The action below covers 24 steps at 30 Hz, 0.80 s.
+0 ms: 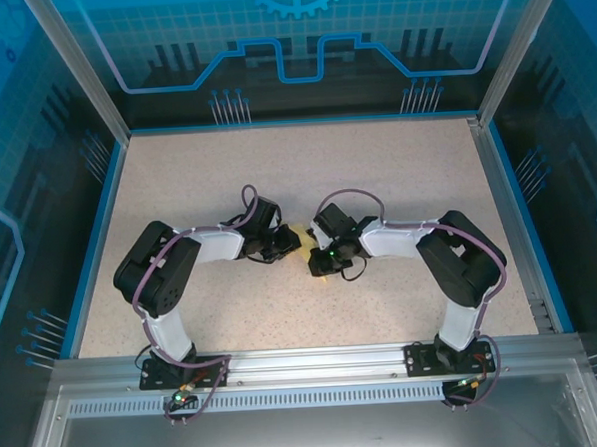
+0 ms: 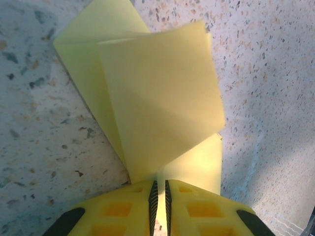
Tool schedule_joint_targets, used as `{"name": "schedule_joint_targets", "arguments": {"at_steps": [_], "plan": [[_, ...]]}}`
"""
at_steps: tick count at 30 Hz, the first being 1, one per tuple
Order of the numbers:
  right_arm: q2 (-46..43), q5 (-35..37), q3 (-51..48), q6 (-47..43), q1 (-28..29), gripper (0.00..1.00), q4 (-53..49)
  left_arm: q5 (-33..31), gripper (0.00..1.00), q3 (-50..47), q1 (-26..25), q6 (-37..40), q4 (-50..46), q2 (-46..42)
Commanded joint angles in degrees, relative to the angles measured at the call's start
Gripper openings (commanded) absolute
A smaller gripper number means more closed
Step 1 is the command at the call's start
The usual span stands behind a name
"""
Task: Fold a paper plane with a square sheet of paper (pick it up from the middle)
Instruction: Fold the wing for the fifth time at the center of the table.
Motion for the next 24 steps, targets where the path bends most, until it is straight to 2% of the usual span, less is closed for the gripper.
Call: {"name": "schedule_joint_targets", "arguments": {"at_steps": [1,14,24], "plan": [[-0.03,-1.26,-3.41,-0.20,-0.99,0.09,-2.39,-4.00,0.19,-0.06,-0.41,0.76,-5.43,2.42],[-3.91,-2.11,-8.42,-1.60,-1.32,0.08,-4.50,-5.23,0.18,1.08,-0.39,1.01,-8.19,2.93],[-8.00,-6.92,-15.23,-0.69,-3.13,0.08,-1.17,-5.88,0.17,1.91,-0.42,1.19,-9.62,3.57]]}}
